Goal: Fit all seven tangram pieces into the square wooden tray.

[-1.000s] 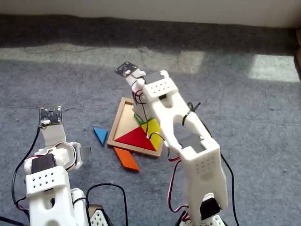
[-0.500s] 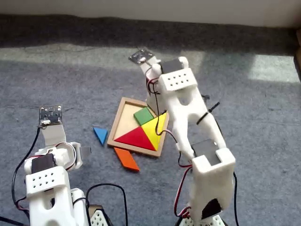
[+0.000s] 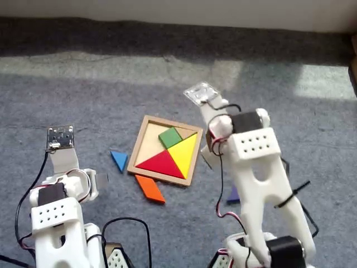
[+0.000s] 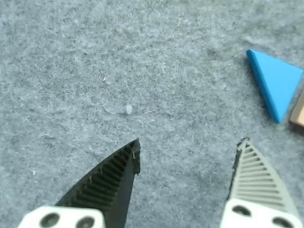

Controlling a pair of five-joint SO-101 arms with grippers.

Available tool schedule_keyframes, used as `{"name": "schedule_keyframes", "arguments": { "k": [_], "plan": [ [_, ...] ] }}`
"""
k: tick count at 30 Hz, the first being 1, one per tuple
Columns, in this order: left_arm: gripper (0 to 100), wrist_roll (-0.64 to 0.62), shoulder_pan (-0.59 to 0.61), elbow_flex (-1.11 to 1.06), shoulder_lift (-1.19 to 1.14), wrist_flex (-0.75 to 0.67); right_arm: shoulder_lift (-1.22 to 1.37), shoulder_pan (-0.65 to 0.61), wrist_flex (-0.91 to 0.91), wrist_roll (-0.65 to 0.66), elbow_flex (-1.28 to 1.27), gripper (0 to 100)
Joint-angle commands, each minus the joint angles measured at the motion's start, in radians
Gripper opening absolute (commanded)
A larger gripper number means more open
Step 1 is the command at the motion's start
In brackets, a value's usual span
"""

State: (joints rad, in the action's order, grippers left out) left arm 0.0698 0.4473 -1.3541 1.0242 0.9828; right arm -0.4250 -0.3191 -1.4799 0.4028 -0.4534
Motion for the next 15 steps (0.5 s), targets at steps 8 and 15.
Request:
{"name": "schedule_keyframes", "arguments": {
  "k": [8,15],
  "plan": [
    [31,0.003,0.010,0.007,-0.004,-0.038,-0.209,0.137,0.174,-0.473,-0.352,11.1],
    [31,0.003,0.010,0.002,-0.004,-0.041,-0.216,0.139,0.205,-0.695,-0.355,10.9]
  ]
}}
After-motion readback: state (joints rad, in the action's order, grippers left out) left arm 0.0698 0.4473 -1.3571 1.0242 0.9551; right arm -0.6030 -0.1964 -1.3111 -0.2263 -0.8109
